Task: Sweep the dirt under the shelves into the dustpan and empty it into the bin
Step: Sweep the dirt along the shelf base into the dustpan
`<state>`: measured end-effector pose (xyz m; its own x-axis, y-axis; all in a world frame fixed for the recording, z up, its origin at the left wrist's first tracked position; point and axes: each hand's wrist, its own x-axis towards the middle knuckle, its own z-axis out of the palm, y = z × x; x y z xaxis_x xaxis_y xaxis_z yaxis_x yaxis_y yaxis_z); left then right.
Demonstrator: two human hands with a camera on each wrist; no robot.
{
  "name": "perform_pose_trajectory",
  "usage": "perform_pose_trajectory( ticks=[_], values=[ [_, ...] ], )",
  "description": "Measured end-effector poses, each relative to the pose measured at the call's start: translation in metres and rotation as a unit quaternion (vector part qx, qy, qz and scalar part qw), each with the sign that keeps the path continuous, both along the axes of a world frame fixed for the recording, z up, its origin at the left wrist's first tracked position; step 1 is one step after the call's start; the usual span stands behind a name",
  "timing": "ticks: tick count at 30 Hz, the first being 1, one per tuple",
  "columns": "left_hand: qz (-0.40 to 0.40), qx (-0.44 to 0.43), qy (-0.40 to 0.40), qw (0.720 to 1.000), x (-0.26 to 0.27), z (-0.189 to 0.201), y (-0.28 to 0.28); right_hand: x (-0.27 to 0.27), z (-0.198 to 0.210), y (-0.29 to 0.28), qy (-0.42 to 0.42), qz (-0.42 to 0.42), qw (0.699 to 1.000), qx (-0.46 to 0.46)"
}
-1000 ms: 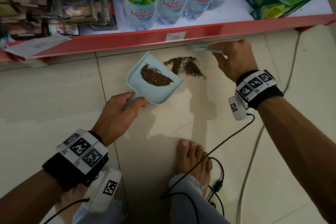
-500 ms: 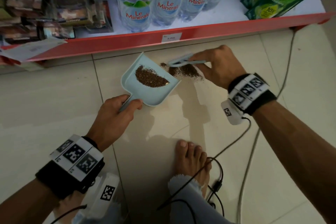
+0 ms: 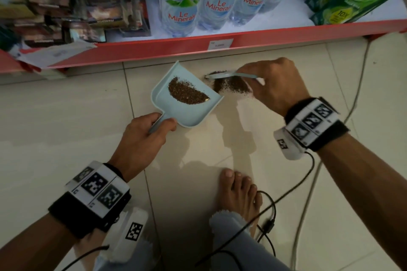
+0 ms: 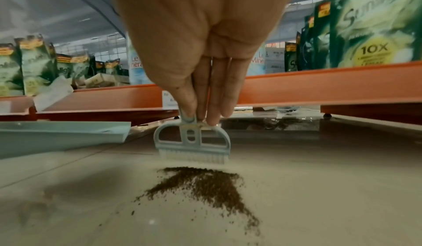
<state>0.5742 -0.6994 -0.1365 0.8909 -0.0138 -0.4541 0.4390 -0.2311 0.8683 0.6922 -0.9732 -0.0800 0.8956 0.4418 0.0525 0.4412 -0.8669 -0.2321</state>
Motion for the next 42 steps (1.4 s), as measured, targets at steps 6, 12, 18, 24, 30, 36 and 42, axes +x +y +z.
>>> perform_pose_trajectory(
  ticks=[6,12,18,24,30,36,42],
  values=[
    [-0.005,0.015,0.003,1.0,0.001,-0.003,-0.001,0.018,-0.017,0.022,-0.028,-0.041,0.997,-0.052],
    [-0.01,0.016,-0.01,1.0,-0.001,-0.002,0.0,-0.001,-0.008,-0.003,-0.017,-0.042,0.997,-0.068],
    [-0.027,0.047,-0.002,0.999,-0.004,-0.009,-0.001,0.012,-0.011,0.017,-0.11,-0.079,0.991,-0.011],
    [-0.021,0.049,-0.007,0.999,-0.003,-0.015,-0.004,0.0,-0.03,0.025,-0.158,-0.095,0.983,0.005],
    [-0.026,0.058,-0.016,0.998,-0.01,-0.016,-0.006,0.007,-0.041,0.023,-0.131,-0.138,0.981,-0.04],
    [-0.023,0.051,-0.007,0.998,-0.011,-0.013,-0.005,0.024,-0.041,0.041,-0.008,-0.084,0.989,-0.122],
    [-0.001,0.054,-0.01,0.998,-0.011,-0.011,0.001,0.005,0.013,-0.012,0.019,-0.027,0.987,-0.157]
  ],
)
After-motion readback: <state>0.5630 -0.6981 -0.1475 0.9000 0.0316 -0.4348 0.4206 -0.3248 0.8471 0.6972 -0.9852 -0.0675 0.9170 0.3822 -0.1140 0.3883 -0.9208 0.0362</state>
